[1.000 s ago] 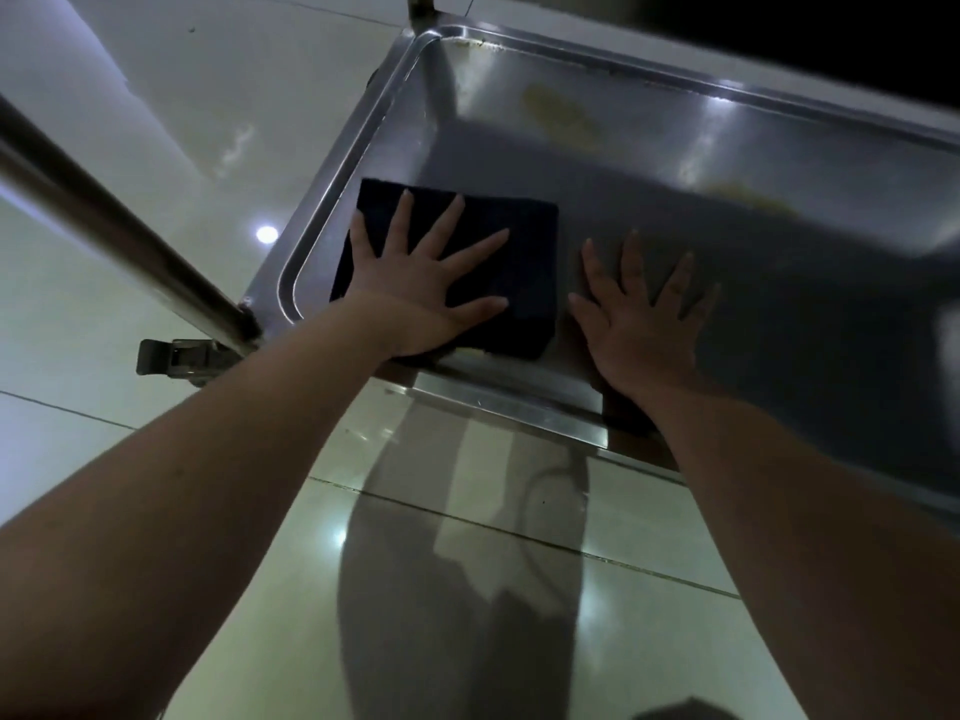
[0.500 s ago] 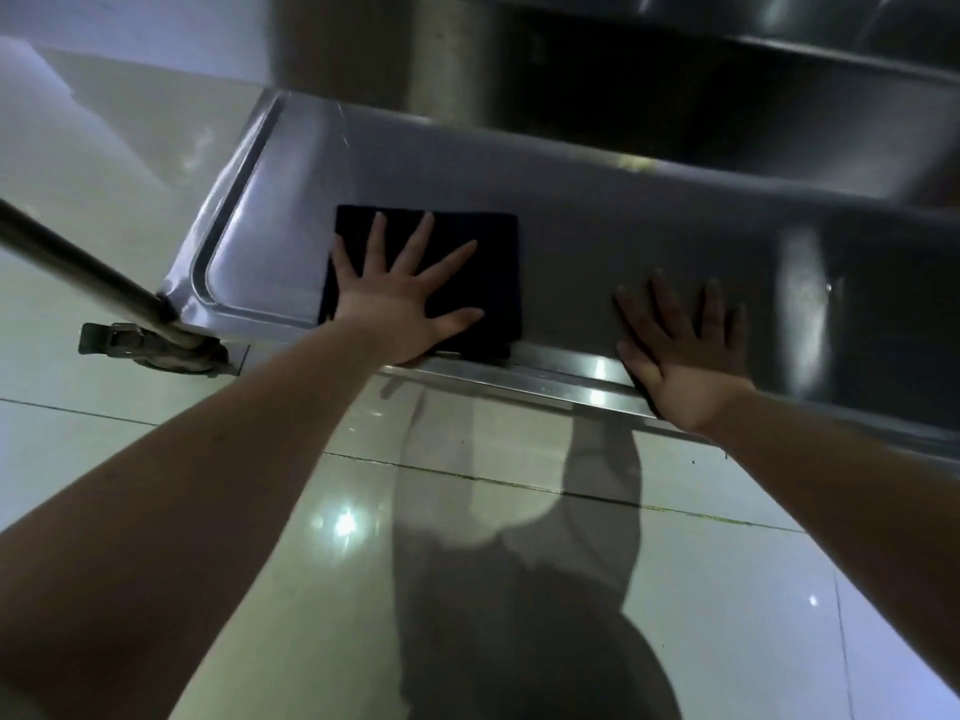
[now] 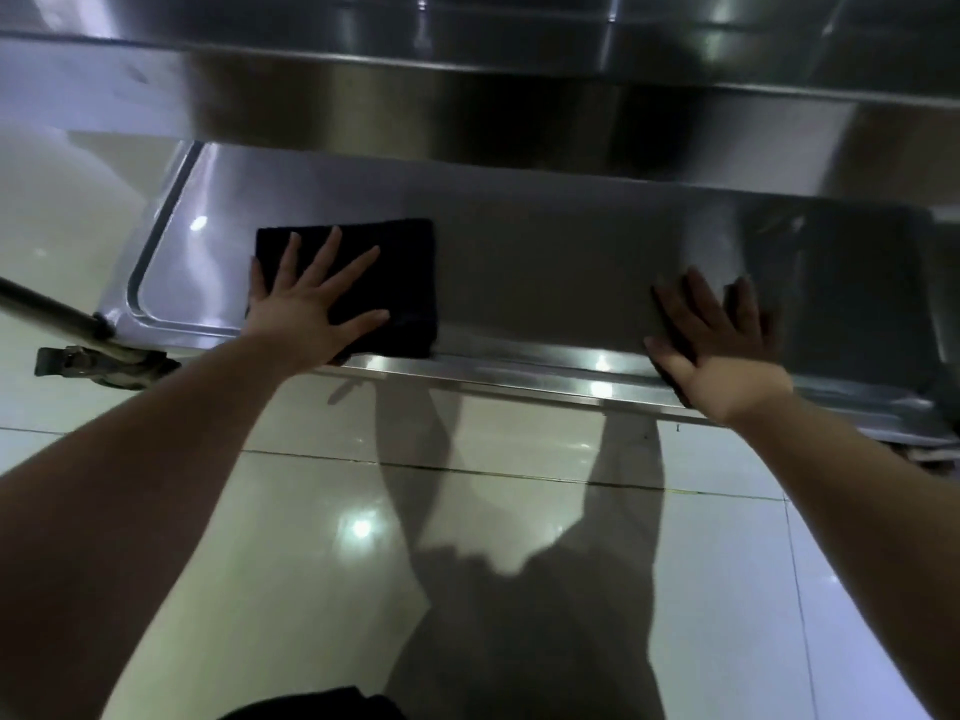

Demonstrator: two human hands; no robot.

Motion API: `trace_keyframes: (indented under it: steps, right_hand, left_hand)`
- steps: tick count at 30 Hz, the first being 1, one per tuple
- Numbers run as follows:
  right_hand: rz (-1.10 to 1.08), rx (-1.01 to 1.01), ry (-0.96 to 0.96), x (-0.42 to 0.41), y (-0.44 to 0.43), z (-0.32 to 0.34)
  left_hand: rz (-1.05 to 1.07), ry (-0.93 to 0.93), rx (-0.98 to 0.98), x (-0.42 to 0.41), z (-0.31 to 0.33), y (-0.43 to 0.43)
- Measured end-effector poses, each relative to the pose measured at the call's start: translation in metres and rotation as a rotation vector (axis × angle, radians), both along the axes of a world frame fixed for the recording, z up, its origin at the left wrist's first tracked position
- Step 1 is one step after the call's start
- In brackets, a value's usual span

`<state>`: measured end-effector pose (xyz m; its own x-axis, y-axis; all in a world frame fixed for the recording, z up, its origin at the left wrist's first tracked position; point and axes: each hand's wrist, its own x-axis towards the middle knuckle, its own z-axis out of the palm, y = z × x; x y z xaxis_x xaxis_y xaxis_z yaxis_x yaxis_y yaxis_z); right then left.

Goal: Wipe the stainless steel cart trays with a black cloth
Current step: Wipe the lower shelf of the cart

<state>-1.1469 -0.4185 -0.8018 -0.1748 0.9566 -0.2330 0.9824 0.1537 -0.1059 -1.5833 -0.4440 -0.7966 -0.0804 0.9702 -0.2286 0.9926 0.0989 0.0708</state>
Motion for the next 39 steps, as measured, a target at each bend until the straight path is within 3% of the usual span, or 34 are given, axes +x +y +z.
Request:
trace_keyframes:
  steps: [4, 12, 18, 27, 30, 36, 37, 39]
  right_hand:
    - [-0.020, 0.014, -0.042, 0.000, 0.000, -0.004]
    - [0.008, 0.030, 0.010, 0.020, 0.002, -0.004]
    - [-0.231, -0.067, -0.020, 0.116, 0.005, -0.002]
    - [-0.189, 0.040, 0.002, 0.141, -0.011, -0.007]
    - [-0.229, 0.032, 0.181, 0.144, -0.006, -0.005]
    - [-0.557, 0.098, 1.000, 0.150, -0.002, 0.010]
    - [-0.565, 0.113, 1.021, 0.151, -0.001, 0.015]
    - [-0.453, 0.129, 0.801, 0.155, 0.009, 0.021]
  left_hand:
    - [-0.030, 0.032, -0.040, 0.022, 0.001, 0.003]
    - [-0.256, -0.008, -0.039, 0.216, -0.007, 0.018]
    - [-0.241, -0.017, 0.012, 0.194, -0.008, 0.014]
    - [-0.304, 0.039, 0.002, 0.246, -0.009, 0.026]
    - [-0.361, -0.003, 0.023, 0.322, -0.011, 0.033]
    - [-0.368, -0.004, 0.002, 0.433, -0.008, 0.031]
    - [-0.363, -0.021, 0.005, 0.435, -0.008, 0.031]
    - [-0.319, -0.102, 0.026, 0.430, -0.003, 0.036]
